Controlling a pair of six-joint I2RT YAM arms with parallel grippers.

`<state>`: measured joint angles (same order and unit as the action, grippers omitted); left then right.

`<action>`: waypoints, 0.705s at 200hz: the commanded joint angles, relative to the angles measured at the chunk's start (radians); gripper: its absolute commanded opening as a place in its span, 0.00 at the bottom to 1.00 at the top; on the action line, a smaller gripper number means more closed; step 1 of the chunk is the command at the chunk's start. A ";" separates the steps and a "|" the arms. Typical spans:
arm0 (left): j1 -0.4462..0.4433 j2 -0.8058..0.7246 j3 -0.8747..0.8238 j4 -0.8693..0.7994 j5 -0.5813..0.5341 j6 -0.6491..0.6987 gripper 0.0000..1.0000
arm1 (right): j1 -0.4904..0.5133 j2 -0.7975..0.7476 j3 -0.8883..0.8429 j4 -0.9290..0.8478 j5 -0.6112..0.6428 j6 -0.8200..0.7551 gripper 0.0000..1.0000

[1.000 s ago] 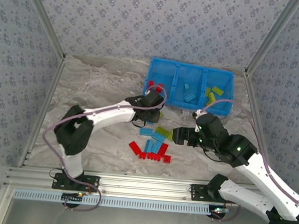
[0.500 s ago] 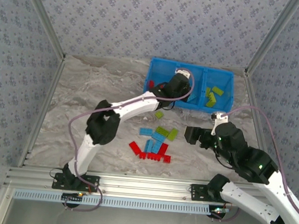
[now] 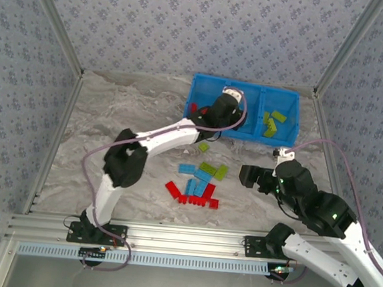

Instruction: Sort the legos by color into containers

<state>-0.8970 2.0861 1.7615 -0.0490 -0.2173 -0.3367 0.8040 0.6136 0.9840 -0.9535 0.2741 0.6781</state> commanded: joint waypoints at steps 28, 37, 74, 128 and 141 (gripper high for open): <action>-0.062 -0.551 -0.481 0.153 0.016 0.069 0.57 | -0.001 0.081 -0.066 0.056 -0.024 0.059 1.00; -0.082 -0.640 -0.557 0.127 0.021 0.100 0.57 | -0.007 0.124 -0.078 0.086 -0.045 0.069 1.00; -0.126 -0.970 -0.769 -0.123 0.179 0.272 0.58 | -0.065 0.374 -0.117 0.228 -0.126 0.163 1.00; -0.165 -1.295 -0.932 -0.418 0.296 0.360 0.69 | -0.129 0.777 -0.106 0.433 -0.206 0.287 0.88; -0.173 -1.329 -0.960 -0.434 0.314 0.346 0.73 | -0.147 0.855 -0.087 0.451 -0.211 0.312 0.83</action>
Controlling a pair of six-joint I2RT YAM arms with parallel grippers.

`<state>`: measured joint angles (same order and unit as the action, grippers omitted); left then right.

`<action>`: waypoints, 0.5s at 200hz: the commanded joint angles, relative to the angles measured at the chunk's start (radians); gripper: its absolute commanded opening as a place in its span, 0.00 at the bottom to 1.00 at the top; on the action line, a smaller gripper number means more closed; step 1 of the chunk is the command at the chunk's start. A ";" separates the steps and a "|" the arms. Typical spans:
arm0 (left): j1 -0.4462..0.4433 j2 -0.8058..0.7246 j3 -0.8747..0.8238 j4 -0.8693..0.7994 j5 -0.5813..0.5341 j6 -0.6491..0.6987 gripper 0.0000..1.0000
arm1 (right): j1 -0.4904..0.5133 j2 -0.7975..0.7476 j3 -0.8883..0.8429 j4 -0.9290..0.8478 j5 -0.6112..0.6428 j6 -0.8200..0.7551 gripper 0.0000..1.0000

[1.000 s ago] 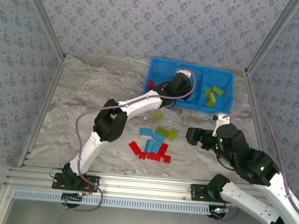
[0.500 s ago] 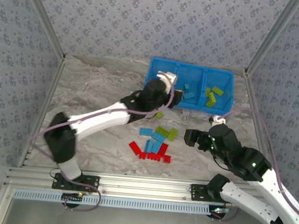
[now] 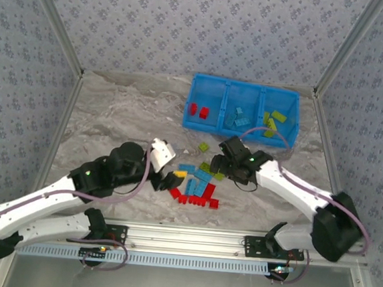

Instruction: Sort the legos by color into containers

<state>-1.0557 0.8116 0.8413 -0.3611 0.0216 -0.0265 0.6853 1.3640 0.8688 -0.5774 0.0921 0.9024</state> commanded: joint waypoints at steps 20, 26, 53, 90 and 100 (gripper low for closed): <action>-0.025 -0.078 -0.092 -0.098 0.091 0.010 0.77 | -0.048 0.189 0.050 0.087 0.007 0.116 0.77; -0.026 -0.080 -0.105 -0.090 0.093 0.002 0.78 | -0.053 0.207 0.054 0.084 0.022 0.123 0.75; -0.030 -0.064 -0.131 -0.067 0.091 -0.020 0.83 | -0.067 0.272 0.062 0.104 0.020 0.138 0.69; -0.032 -0.036 -0.128 -0.041 0.067 0.000 0.92 | -0.058 0.339 0.072 0.124 -0.011 0.152 0.57; -0.032 -0.028 -0.121 -0.044 0.062 0.002 0.94 | -0.056 0.341 0.070 0.121 -0.005 0.157 0.51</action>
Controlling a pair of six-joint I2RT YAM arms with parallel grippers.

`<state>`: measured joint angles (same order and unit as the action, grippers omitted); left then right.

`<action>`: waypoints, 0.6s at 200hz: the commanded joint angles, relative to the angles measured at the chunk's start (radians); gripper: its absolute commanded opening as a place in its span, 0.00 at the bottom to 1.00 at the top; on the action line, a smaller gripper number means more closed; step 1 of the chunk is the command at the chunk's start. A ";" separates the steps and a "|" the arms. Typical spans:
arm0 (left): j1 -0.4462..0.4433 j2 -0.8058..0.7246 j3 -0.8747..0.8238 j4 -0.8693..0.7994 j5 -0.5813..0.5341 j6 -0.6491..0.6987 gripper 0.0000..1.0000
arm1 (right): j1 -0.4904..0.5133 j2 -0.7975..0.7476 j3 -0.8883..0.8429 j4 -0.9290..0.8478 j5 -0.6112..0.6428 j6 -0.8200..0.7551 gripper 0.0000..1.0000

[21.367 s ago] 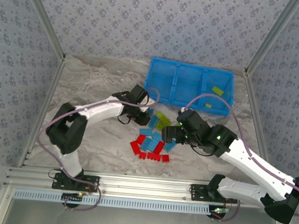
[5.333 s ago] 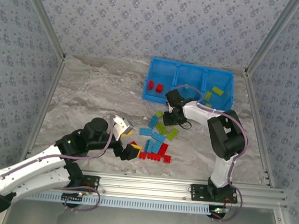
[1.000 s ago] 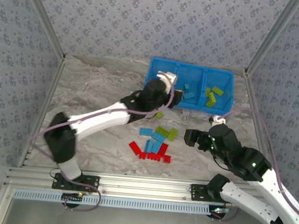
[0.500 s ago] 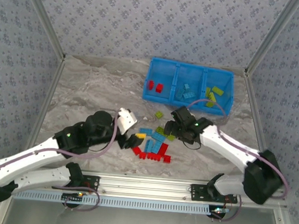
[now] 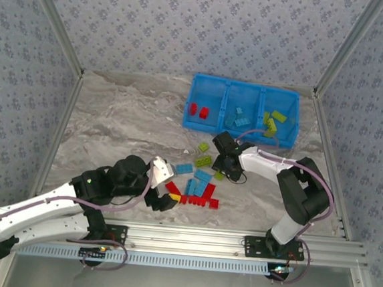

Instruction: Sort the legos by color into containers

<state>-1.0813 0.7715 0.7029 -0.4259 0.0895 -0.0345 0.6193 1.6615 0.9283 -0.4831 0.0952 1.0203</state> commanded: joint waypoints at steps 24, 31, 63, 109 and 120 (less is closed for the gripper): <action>-0.006 0.013 0.017 0.025 -0.004 0.009 0.99 | 0.012 0.015 -0.003 0.007 0.012 0.045 0.39; -0.007 0.012 0.014 0.029 -0.003 0.007 0.99 | 0.013 -0.003 -0.009 -0.001 0.022 0.047 0.38; -0.008 -0.007 -0.006 0.081 0.011 -0.031 0.99 | 0.014 -0.163 -0.042 -0.068 0.110 0.048 0.36; -0.009 -0.016 -0.085 0.354 0.088 -0.133 0.99 | -0.036 -0.471 -0.047 -0.206 0.321 -0.056 0.33; -0.009 -0.007 -0.101 0.428 0.096 -0.164 0.99 | -0.096 -0.527 -0.040 -0.197 0.346 -0.128 0.33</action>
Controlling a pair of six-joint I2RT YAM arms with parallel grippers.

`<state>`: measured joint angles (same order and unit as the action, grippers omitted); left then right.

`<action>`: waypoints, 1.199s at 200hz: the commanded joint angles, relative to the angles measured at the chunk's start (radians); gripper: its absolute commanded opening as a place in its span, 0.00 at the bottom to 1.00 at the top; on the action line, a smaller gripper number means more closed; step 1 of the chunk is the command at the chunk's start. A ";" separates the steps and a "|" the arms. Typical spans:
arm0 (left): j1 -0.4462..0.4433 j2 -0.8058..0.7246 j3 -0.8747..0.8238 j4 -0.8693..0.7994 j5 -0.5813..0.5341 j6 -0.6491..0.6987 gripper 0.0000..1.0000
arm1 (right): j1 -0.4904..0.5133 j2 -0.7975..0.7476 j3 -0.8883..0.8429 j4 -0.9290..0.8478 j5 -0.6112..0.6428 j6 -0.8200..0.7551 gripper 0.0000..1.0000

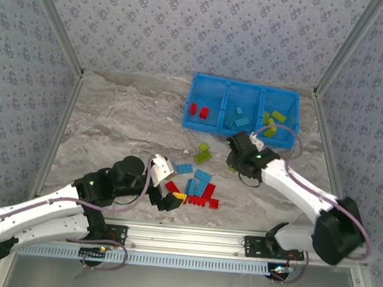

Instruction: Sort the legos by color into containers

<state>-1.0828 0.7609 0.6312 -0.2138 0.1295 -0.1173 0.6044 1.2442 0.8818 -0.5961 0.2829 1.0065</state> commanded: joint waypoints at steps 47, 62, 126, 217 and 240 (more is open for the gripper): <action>-0.008 0.052 -0.008 0.284 -0.069 -0.219 0.99 | -0.461 -0.004 0.142 0.050 0.052 -0.410 0.32; -0.007 0.059 0.001 0.253 -0.111 -0.256 0.99 | -0.539 0.134 0.234 0.066 0.007 -0.444 0.32; -0.008 0.033 -0.020 0.125 -0.387 -0.589 0.97 | -0.624 0.604 0.641 0.006 -0.138 -0.464 0.50; -0.008 0.115 0.059 -0.412 -0.660 -1.231 0.89 | -0.557 0.226 0.525 -0.104 -0.296 -0.475 0.66; -0.008 0.179 0.062 -0.437 -0.541 -1.349 0.89 | -0.423 0.043 0.431 -0.129 -0.332 -0.527 0.73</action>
<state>-1.0832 0.8932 0.6579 -0.5011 -0.4782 -1.2266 0.0570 1.4601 1.3884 -0.6617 0.0357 0.5388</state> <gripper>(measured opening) 0.888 0.694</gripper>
